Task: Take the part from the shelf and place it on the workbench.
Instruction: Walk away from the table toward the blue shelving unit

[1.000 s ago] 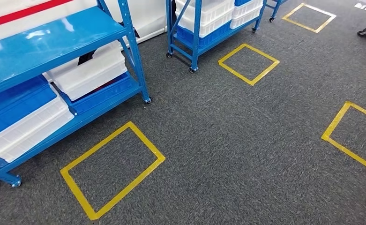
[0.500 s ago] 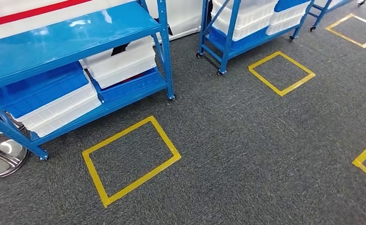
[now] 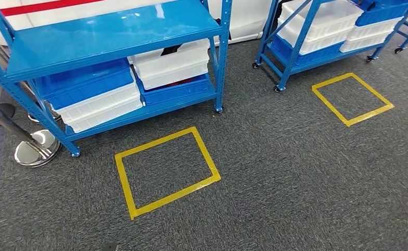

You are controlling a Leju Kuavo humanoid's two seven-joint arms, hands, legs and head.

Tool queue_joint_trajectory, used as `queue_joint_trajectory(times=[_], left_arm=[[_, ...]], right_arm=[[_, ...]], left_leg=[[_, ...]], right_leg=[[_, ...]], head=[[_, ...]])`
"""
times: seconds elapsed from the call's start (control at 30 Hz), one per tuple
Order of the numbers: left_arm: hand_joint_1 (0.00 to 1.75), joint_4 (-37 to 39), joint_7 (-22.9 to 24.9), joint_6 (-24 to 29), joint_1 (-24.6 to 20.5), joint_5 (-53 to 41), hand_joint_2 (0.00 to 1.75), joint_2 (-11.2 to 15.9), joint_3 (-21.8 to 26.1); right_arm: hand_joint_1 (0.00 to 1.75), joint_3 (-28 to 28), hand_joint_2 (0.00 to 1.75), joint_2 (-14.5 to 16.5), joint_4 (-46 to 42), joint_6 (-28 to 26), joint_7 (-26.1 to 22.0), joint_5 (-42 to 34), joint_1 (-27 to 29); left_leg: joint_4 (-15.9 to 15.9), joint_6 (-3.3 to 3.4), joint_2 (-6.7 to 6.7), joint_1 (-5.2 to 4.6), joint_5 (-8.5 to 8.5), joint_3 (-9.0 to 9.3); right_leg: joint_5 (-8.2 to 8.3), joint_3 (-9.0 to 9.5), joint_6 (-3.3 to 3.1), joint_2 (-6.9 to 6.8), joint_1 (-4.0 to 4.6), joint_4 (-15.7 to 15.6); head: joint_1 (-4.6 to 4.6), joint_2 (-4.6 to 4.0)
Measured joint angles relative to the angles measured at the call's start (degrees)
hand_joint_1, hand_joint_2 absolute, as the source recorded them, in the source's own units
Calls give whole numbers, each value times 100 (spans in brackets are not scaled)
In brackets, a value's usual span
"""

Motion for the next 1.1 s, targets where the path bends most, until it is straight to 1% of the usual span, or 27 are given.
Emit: queue_joint_trajectory(times=[0.03, 0.07, 0.13, 0.17, 0.2, 0.27, 0.3, 0.33, 0.37, 0.4, 0.43, 0.5, 0.53, 0.57, 0.63, 0.67, 0.73, 0.8, 0.83, 0.87, 0.9, 0.93, 0.97, 1.0, 1.03, 1.07, 1.1], left_arm=[[0, 0, -3, -8, -5, -10, 0, 2, -9], [0, 0, -2, -14, -6, -16, 0, 4, -21], [0, 0, 6, -18, 4, -29, 0, 18, -51], [0, 0, 11, -18, 13, -39, 0, 26, -65], [0, 0, 15, -18, 15, -55, 0, 34, -76], [0, 0, 16, -17, 1, -91, 0, 43, -93], [0, 0, 13, -16, -7, -104, 0, 44, -98], [0, 0, 8, -10, -10, -108, 0, 46, -102], [0, 0, 2, -2, -7, -109, 0, 49, -106], [0, 0, -4, 8, 0, -109, 0, 52, -109], [0, 0, -10, 21, 6, -110, 0, 57, -110], [0, 0, -27, 61, 1, -109, 0, 64, -112], [0, 0, -35, 83, -8, -108, 0, 66, -113], [0, 0, -41, 102, -14, -105, 0, 66, -113], [0, 0, -45, 117, -10, -99, 0, 65, -113], [0, 0, -45, 119, 1, -97, 0, 63, -113], [0, 0, -44, 121, 8, -96, 0, 63, -111], [0, 0, -43, 122, -13, -96, 0, 63, -109], [0, 0, -43, 121, -25, -95, 0, 63, -109], [0, 0, -43, 121, -30, -95, 0, 63, -109], [0, 0, -43, 120, -28, -95, 0, 62, -110], [0, 0, -43, 120, -25, -95, 0, 62, -110], [0, 0, -43, 120, -22, -96, 0, 61, -110], [0, 0, -42, 121, -23, -97, 0, 61, -109], [0, 0, -40, 122, -28, -97, 0, 61, -109], [0, 1, -37, 126, -33, -98, 0, 61, -109], [0, 1, -34, 129, -34, -99, 0, 61, -109]], right_arm=[[0, -11, 0, -4, 2, 0, 12, -8, 8], [0, -24, 0, -5, 4, -1, 22, -16, 7], [0, -52, 0, -3, 4, -5, 32, -32, -9], [0, -66, 0, -3, 4, -6, 32, -35, -13], [0, -78, 0, -4, 4, -9, 28, -38, -10], [0, -97, 0, -9, 4, -16, 19, -38, 12], [0, -106, 0, -11, 4, -20, 11, -39, 22], [0, -115, 0, -13, 4, -23, 4, -39, 27], [0, -126, 0, -15, 4, -26, -4, -40, 26], [0, -135, 0, -16, 4, -28, -13, -40, 21], [0, -143, 0, -16, 4, -29, -19, -40, 15], [0, -149, 0, -16, 4, -35, -26, -40, 11], [0, -152, 0, -16, 4, -40, -29, -40, 10], [0, -156, 0, -16, 4, -46, -31, -40, 5], [0, -163, 0, -16, 3, -54, -33, -34, -25], [0, -166, 0, -19, 3, -57, -34, -30, -39], [0, -172, 0, -28, 2, -61, -34, -24, -44], [0, -181, 0, -36, 2, -62, -34, -23, -25], [0, -184, 0, -36, 2, -61, -34, -23, -15], [0, -186, 0, -36, 2, -61, -34, -23, -8], [0, -187, 0, -37, 2, -60, -34, -23, -2], [0, -187, 0, -39, 2, -60, -34, -22, 2], [0, -187, 0, -42, 2, -60, -34, -19, 5], [0, -188, 0, -45, 3, -60, -34, -11, 11], [0, -189, 0, -49, 3, -59, -34, -1, 15], [0, -189, 0, -50, 4, -57, -36, 13, 14], [0, -190, 0, -51, 4, -54, -38, 26, 9]], left_leg=[[9, -25, -43, 3, 0, -23], [12, -57, -97, 8, 5, -43], [-6, -132, -215, 35, 19, -71], [22, -163, -163, 31, -9, -87], [154, -190, -26, 26, -97, -150], [790, -235, 345, 17, -441, -448], [1208, -257, 448, 24, -623, -653], [1529, -278, 491, 31, -723, -811], [1661, -293, 513, 35, -715, -878], [1558, -300, 534, 39, -595, -826], [1243, -298, 577, 42, -396, -665], [429, -250, 824, 14, -48, -249], [163, -207, 927, -7, 33, -118], [35, -163, 990, -30, 51, -63], [14, -80, 899, -45, 48, -76], [-6, -45, 841, -35, 59, -70], [-55, 19, 725, -10, 88, -46], [-68, 55, 601, -6, 102, -51], [-66, 66, 529, -9, 105, -57], [-65, 68, 452, -12, 106, -55], [-63, 66, 371, -11, 105, -45], [-59, 60, 290, -10, 101, -32], [-50, 48, 211, -6, 94, -21], [-29, 26, 137, -14, 83, -24], [-9, -3, 69, -18, 77, -39], [7, -35, 10, -20, 74, -62], [13, -70, -45, -22, 80, -84]], right_leg=[[12, 26, -7, 99, -3, -95], [-3, 34, -16, 121, 1, -115], [5, 53, -54, -6, 5, -154], [13, 79, -88, -80, -3, -190], [22, 104, -125, -168, -14, -226], [18, 139, -186, -355, -6, -265], [7, 146, -202, -452, 6, -265], [-5, 154, -207, -544, 15, -264], [-20, 167, -205, -629, 19, -264], [-35, 187, -198, -703, 20, -263], [-55, 216, -185, -773, 20, -263], [-106, 279, -140, -893, 41, -255], [-128, 300, -112, -948, 60, -249], [-143, 314, -84, -1001, 79, -244], [-161, 336, -30, -1109, 92, -248], [-189, 351, 2, -1099, 78, -236], [-379, 263, 59, -864, 52, 5], [-742, -93, 75, -572, 39, 711], [-881, -301, 73, -516, 37, 1098], [-912, -443, 69, -490, 36, 1345], [-813, -476, 61, -476, 35, 1361], [-610, -402, 49, -450, 32, 1150], [-358, -245, 33, -375, 24, 766], [-170, -89, 20, -235, 15, 377], [-52, 22, 10, -118, 6, 87], [-9, 79, 2, -31, 3, -78], [-26, 86, -9, -7, 9, -112]], head=[[0, 0], [0, 1], [1, 1], [-1, 0], [-3, -1], [-10, -1], [-12, 0], [-13, 0], [-13, 0], [-13, 0], [-13, 0], [-13, -1], [-11, -1], [-11, 0], [-10, 1], [-10, 1], [-10, 0], [-9, 0], [-8, 0], [-8, 0], [-8, 1], [-8, 1], [-8, 1], [-8, 1], [-8, 1], [-9, 1], [-9, 1]])
